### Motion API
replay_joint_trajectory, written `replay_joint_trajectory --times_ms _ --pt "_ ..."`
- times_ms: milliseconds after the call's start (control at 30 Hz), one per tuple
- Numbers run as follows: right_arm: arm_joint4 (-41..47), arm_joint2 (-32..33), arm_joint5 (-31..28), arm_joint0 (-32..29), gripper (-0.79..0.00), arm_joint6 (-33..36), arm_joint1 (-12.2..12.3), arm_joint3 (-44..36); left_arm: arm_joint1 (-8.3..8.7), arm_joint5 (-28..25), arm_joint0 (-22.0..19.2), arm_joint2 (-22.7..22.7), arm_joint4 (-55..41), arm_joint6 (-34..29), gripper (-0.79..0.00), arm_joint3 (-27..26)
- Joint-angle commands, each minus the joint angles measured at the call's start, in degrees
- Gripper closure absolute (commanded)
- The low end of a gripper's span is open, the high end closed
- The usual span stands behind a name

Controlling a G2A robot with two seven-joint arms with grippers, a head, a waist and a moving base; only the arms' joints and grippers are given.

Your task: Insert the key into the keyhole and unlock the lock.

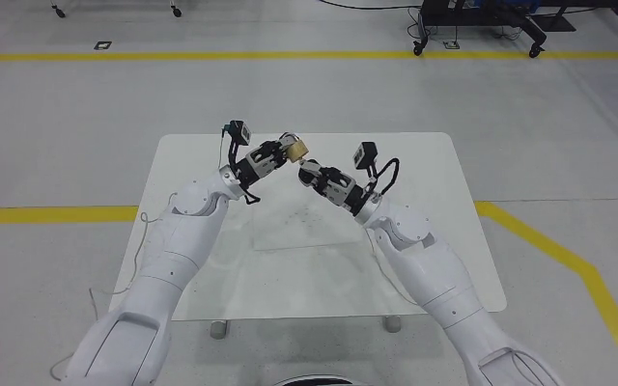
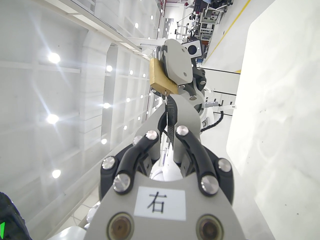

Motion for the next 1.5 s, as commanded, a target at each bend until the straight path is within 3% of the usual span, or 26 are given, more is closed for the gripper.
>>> replay_joint_trajectory --times_ms 0,300,633,900,933,967,1000,1200,1300,1467 --pt "2.5 0.1 2.0 0.3 0.000 0.9 -0.1 0.4 0.00 -0.5 0.1 -0.1 0.4 0.0 0.000 -0.2" --pt "17.9 2.8 16.8 2.8 0.000 9.6 -0.1 3.6 0.05 -4.3 0.9 -0.5 1.3 -0.7 0.000 -0.9" --pt "26.7 4.2 29.0 5.3 0.000 15.0 0.0 7.1 0.25 -8.4 1.6 -1.5 2.5 -0.2 0.000 -1.2" --pt "28.7 4.5 31.4 6.6 0.000 16.5 0.1 8.8 0.46 -9.3 1.5 -2.4 2.8 0.0 0.000 -0.8" --pt "28.5 4.5 30.8 6.6 -0.135 16.5 0.2 8.7 0.51 -9.5 1.4 -2.5 3.3 0.2 0.000 -0.7" --pt "28.1 4.6 30.2 6.6 -0.372 16.5 0.2 8.7 0.55 -9.6 1.4 -2.6 3.7 0.4 0.000 -0.7" --pt "27.8 4.6 29.5 6.6 -0.782 16.5 0.2 8.5 0.59 -9.7 1.4 -2.7 3.9 0.5 0.000 -0.7" --pt "25.3 6.8 22.9 5.2 -0.785 17.9 0.9 6.5 1.31 -10.3 1.2 -3.7 9.6 1.9 0.000 -1.0" --pt "22.8 9.5 15.1 3.4 -0.785 15.5 1.4 4.5 1.84 -9.2 1.3 -3.9 13.9 1.5 0.000 -1.9" --pt "16.5 12.0 1.4 -1.0 -0.785 7.2 1.6 -0.6 2.87 -3.0 1.1 -1.8 31.6 2.1 0.000 -5.8"
